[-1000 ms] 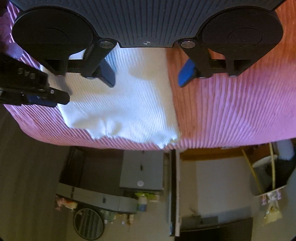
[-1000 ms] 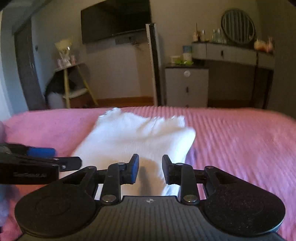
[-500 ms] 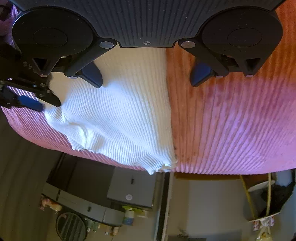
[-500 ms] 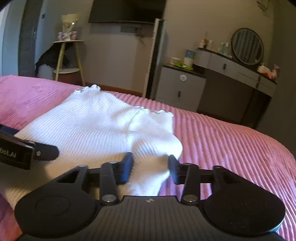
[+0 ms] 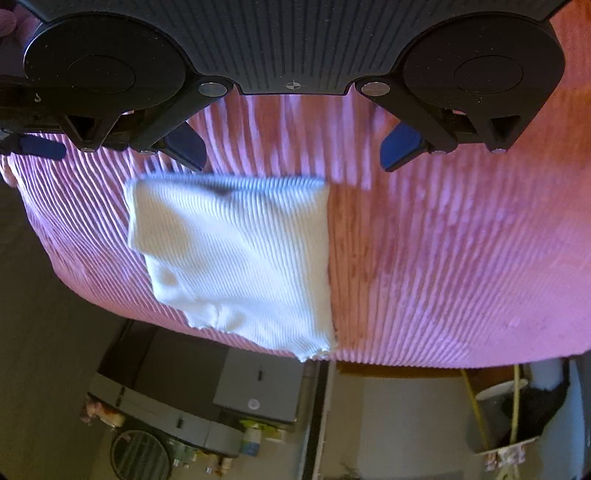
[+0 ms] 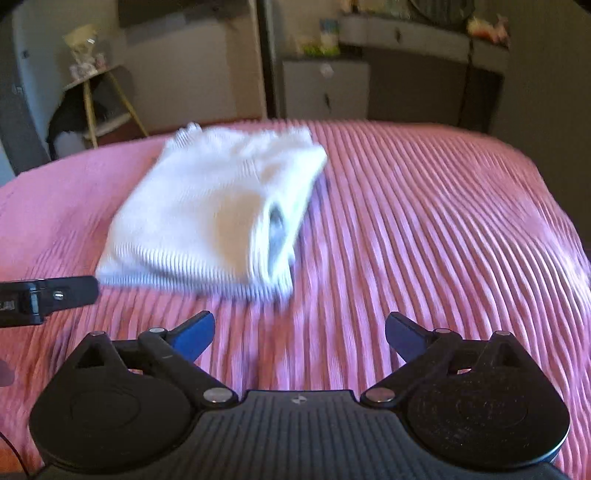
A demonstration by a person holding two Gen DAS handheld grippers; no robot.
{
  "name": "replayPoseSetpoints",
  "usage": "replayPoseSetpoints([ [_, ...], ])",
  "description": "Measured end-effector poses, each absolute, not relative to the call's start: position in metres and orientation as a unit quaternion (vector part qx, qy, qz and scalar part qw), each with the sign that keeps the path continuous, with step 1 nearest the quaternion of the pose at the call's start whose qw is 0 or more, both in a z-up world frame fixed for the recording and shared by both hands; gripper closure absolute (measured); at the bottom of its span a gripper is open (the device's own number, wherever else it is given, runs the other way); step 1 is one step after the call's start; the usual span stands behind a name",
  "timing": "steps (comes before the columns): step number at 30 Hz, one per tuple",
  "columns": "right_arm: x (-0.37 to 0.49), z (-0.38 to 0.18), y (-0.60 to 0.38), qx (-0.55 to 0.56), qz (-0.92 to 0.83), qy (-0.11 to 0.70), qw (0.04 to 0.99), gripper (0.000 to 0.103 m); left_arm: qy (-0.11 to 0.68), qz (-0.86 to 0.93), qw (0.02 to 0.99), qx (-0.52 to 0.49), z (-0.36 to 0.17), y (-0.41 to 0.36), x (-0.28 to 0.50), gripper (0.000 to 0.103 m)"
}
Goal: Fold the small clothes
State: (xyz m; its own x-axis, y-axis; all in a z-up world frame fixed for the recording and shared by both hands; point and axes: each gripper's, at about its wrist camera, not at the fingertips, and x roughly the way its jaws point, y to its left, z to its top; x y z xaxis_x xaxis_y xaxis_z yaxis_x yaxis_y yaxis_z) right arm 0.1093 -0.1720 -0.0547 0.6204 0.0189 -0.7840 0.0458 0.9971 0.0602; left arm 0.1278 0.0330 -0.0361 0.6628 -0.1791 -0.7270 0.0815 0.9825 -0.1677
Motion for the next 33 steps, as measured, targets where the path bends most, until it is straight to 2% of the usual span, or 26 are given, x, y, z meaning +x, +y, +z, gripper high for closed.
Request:
replayPoseSetpoints([
  [3,0.099,-0.046,-0.165,0.04,-0.012,0.457,0.889,0.004,0.397,-0.061,0.914,-0.055,-0.025,0.038,0.114,0.0],
  [13,0.088,-0.008,-0.119,-0.029,0.014,0.439,0.898,0.004,0.375,-0.013,0.926,-0.04,0.002,0.054,0.089,0.0],
  [33,0.079,0.007,-0.122,-0.014,-0.012,0.437,0.899,0.004,0.395,-0.016,0.918,-0.017,0.01,0.041,0.083,0.0],
])
